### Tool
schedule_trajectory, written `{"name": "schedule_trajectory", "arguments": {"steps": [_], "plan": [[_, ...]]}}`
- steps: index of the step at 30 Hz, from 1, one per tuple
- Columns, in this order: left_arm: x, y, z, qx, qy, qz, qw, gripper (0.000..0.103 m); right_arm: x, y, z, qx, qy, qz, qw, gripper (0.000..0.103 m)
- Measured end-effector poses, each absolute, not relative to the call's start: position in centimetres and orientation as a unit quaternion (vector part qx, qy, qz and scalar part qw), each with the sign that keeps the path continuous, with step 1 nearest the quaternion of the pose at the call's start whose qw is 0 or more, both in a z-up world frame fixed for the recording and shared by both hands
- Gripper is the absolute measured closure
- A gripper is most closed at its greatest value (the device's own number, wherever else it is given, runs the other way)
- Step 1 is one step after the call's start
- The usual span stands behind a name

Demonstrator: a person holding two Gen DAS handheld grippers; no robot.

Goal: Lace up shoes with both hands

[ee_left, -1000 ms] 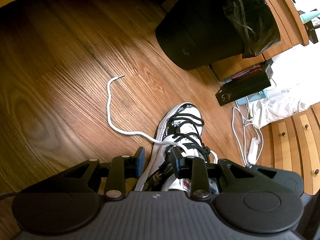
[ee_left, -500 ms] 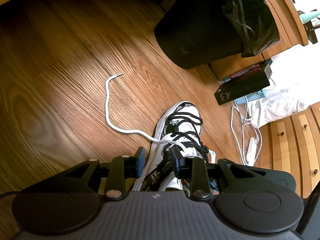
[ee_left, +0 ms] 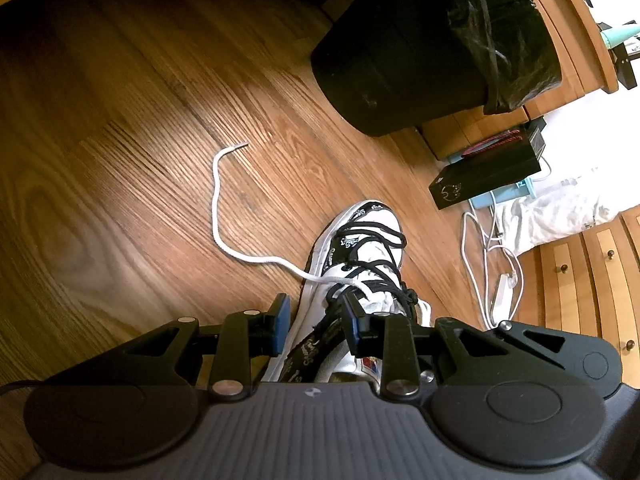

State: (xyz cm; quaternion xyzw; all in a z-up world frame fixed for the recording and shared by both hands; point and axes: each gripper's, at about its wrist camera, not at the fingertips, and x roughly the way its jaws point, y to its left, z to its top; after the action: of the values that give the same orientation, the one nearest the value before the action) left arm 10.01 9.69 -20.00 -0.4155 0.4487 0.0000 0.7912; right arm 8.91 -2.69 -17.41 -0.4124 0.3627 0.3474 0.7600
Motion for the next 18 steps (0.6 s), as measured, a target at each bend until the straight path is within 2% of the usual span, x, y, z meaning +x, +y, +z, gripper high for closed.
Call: {"name": "schedule_trajectory", "arguments": {"steps": [18], "plan": [[10.0, 9.8, -20.1, -0.419, 0.448, -0.001, 0.790, 0.072, 8.5, -2.6, -17.0, -0.393, 0.381, 0.353, 0.759, 0.098]]}}
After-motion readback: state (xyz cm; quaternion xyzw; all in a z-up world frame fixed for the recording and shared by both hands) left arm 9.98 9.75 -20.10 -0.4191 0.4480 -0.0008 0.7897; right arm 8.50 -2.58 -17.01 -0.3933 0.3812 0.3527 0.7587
